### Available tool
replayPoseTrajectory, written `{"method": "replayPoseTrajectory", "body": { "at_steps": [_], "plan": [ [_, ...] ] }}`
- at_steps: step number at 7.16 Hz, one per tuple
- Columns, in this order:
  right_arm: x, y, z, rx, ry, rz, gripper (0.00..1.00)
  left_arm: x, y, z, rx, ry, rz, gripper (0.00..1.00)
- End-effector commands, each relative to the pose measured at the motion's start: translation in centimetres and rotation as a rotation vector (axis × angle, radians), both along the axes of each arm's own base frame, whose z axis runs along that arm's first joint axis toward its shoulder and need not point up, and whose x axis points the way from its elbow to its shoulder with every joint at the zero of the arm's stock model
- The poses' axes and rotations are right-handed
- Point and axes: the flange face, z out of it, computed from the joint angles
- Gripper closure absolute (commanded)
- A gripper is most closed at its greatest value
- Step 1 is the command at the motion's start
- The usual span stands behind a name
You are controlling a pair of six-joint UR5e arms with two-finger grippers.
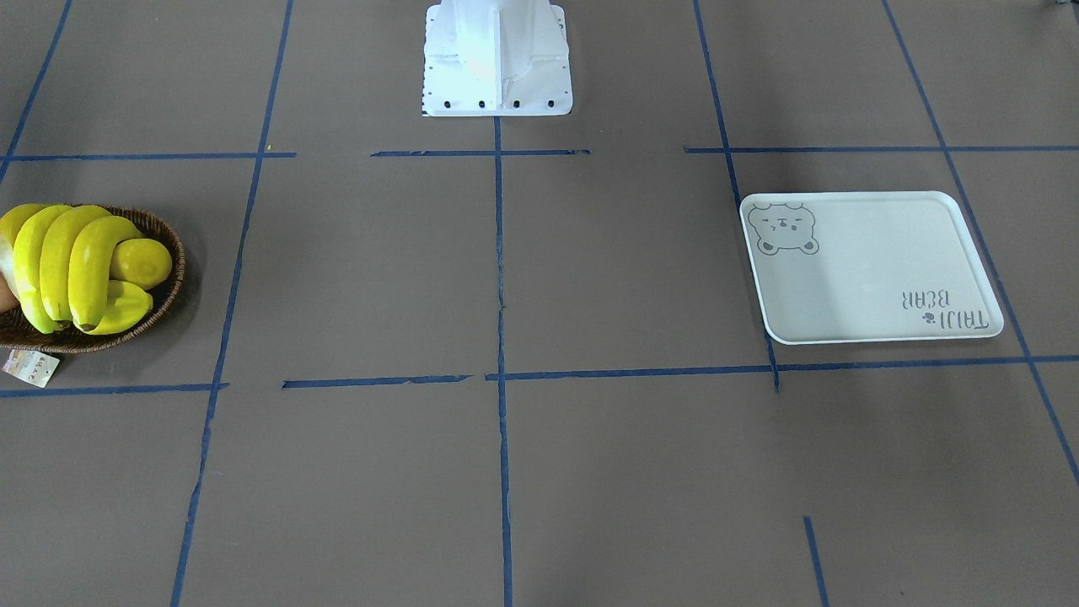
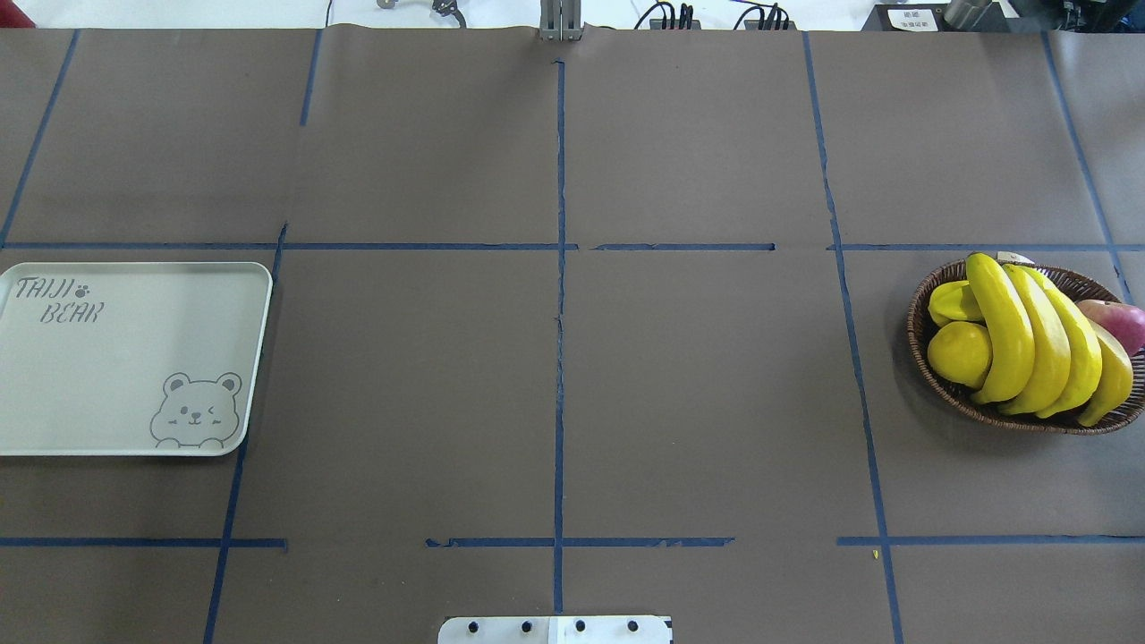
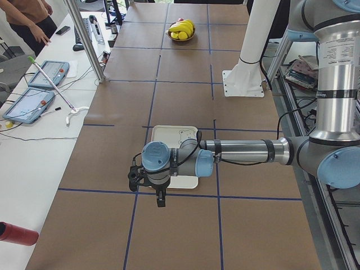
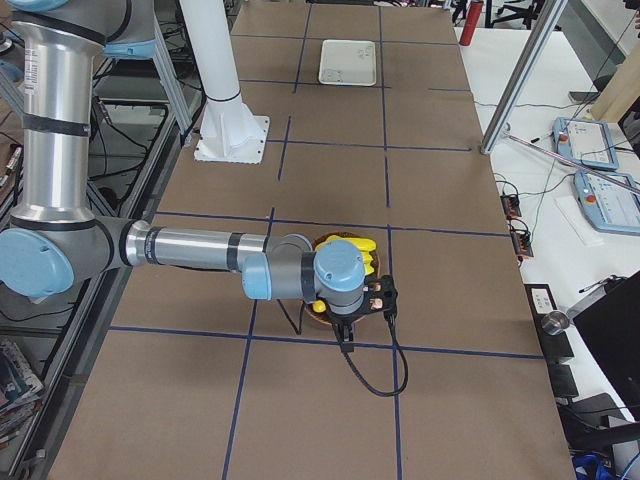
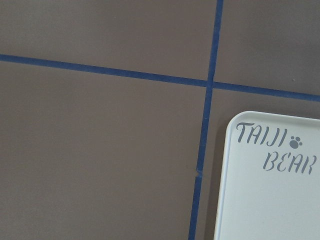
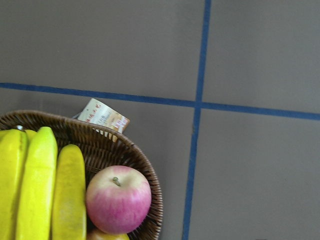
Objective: Transfer all bananas from basket to plate
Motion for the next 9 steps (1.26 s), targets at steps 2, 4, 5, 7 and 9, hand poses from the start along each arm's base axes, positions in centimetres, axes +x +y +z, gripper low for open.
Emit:
{"method": "replayPoseTrajectory", "body": {
  "at_steps": [2, 4, 5, 7, 9],
  "plan": [
    [-5.9, -0.6, -5.5, 0.012, -0.024, -0.035, 0.0, 0.0, -0.1, -0.4, 0.007, 0.0, -0.001, 0.0],
    [-9.6, -2.2, -11.0, 0.013, -0.038, 0.008, 0.0, 0.0, 0.0, -0.1, 0.003, 0.0, 0.001, 0.0],
    [-11.9, -2.3, -12.5, 0.044, 0.006, -0.001, 0.0, 0.0, 0.0, 0.0, 0.001, 0.0, 0.002, 0.0],
    [-18.7, -0.8, -16.9, 0.018, 0.075, 0.102, 0.0, 0.1, 0.1, 0.3, -0.004, 0.0, 0.005, 0.0],
    [-21.4, 0.4, -18.4, 0.04, 0.116, 0.127, 0.0, 0.3, 0.2, 0.4, -0.007, 0.0, 0.009, 0.0]
  ]
}}
